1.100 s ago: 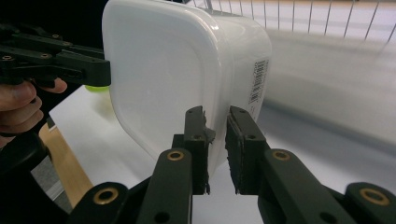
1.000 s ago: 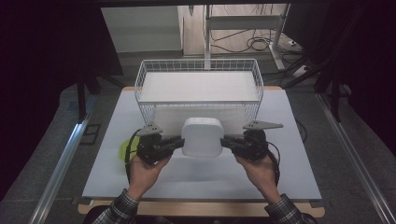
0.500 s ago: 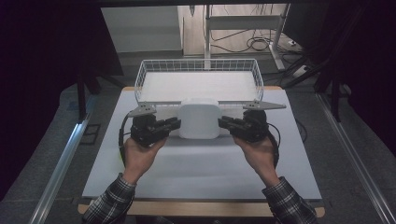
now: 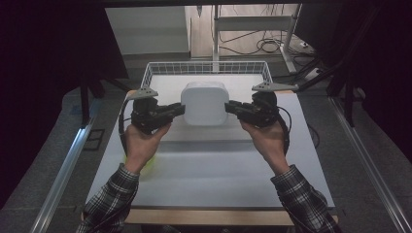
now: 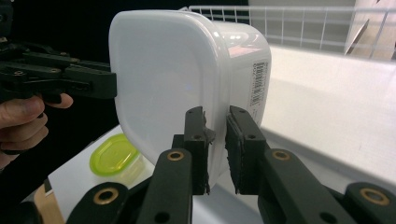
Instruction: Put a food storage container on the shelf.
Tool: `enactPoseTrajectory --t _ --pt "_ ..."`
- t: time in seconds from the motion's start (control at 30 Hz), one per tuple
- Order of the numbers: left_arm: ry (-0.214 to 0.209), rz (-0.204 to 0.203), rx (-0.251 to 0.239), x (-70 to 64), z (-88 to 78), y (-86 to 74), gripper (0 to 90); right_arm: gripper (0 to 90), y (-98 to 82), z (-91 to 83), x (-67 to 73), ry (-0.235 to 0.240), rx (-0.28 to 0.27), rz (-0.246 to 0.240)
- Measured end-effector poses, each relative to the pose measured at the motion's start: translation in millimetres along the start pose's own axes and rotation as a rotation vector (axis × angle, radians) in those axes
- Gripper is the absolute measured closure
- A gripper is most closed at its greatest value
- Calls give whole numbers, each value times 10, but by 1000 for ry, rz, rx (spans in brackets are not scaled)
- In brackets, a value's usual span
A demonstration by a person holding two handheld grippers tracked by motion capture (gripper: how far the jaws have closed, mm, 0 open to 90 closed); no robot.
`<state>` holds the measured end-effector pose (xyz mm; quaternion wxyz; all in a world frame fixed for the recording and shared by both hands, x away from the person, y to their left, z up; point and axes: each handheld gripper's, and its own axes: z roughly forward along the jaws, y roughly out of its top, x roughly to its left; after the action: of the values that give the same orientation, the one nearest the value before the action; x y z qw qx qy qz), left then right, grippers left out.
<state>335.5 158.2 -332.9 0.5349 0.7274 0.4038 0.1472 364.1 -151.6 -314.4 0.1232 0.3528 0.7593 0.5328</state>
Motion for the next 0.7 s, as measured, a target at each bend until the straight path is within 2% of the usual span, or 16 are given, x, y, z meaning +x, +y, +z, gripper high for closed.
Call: enactPoseTrajectory --t 0.3,0.7 --pt "9 2 -18 114 18 244 793 789 230 60 -49 -4 -24 -8" --pt "14 -19 -16 259 150 402 791 788 388 182 -201 -9 -27 21"
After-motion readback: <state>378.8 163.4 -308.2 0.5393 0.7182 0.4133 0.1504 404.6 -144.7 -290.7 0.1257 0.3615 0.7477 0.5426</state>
